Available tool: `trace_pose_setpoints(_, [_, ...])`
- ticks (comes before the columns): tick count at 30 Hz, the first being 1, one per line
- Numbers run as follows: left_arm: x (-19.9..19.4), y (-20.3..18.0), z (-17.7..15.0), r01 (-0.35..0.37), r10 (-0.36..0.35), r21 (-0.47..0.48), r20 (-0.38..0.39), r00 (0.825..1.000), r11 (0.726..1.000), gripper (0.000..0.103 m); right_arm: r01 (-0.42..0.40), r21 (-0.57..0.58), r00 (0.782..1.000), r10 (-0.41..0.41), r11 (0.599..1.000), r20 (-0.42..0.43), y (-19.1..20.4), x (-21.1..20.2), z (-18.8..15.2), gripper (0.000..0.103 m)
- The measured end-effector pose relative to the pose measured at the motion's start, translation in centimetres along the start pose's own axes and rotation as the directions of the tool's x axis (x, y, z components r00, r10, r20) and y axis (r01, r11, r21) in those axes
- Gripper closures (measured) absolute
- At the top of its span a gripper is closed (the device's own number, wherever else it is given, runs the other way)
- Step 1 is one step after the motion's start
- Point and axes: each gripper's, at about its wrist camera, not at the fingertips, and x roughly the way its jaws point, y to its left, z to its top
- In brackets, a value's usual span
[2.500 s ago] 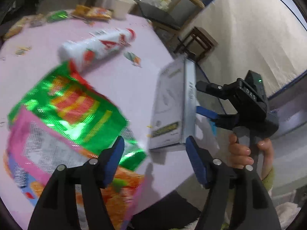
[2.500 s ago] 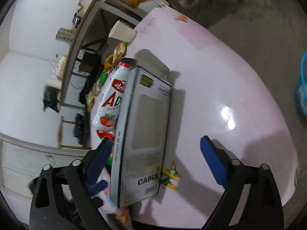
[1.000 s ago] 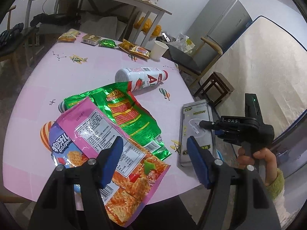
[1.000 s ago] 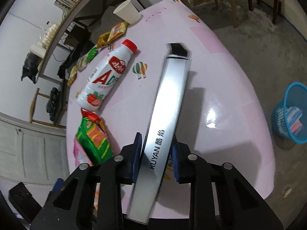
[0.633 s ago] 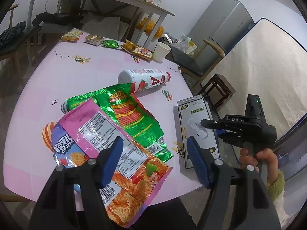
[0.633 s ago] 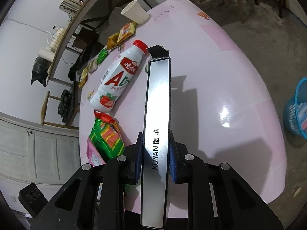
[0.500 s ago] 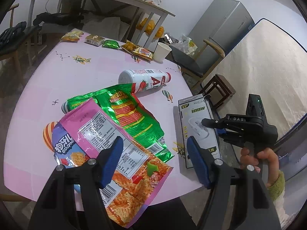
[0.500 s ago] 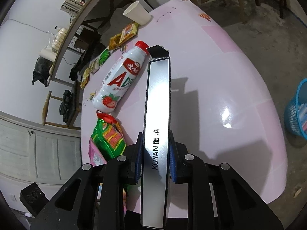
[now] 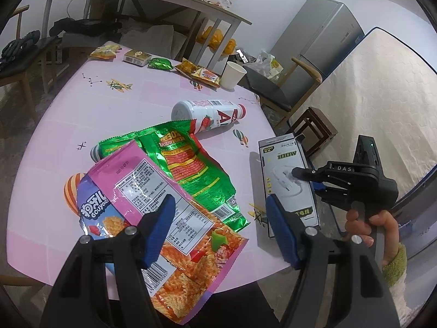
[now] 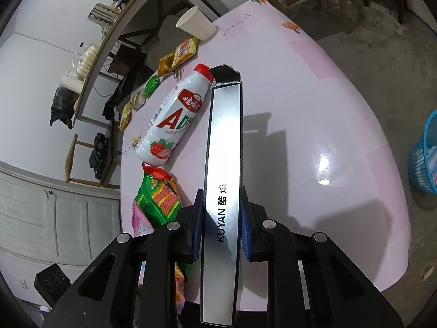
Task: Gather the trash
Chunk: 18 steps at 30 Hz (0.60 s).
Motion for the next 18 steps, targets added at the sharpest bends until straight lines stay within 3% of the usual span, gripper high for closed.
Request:
trace_pose_setpoints(8, [0.0,0.1,0.2,-0.014,0.014,0.005,0.003,1.000,1.000,0.036,-0.016,0.005,1.000,0.016,1.000,0.005,-0.3,-0.2,0.2,0.081])
trace_pose_setpoints(13, [-0.1,-0.5,1.3,-0.047,0.046,0.042,0.018,0.999,0.998,0.029,-0.049,0.018,0.999,0.049,0.999,0.006,-0.9,-0.1,0.6,0.081])
trace_pose_setpoints(18, [-0.6,-0.5,4.6,-0.033,0.031,0.087,0.029,0.999,0.996,0.017,-0.102,0.042,0.995,0.102,0.994,0.008,-1.9,-0.3,1.0,0.081])
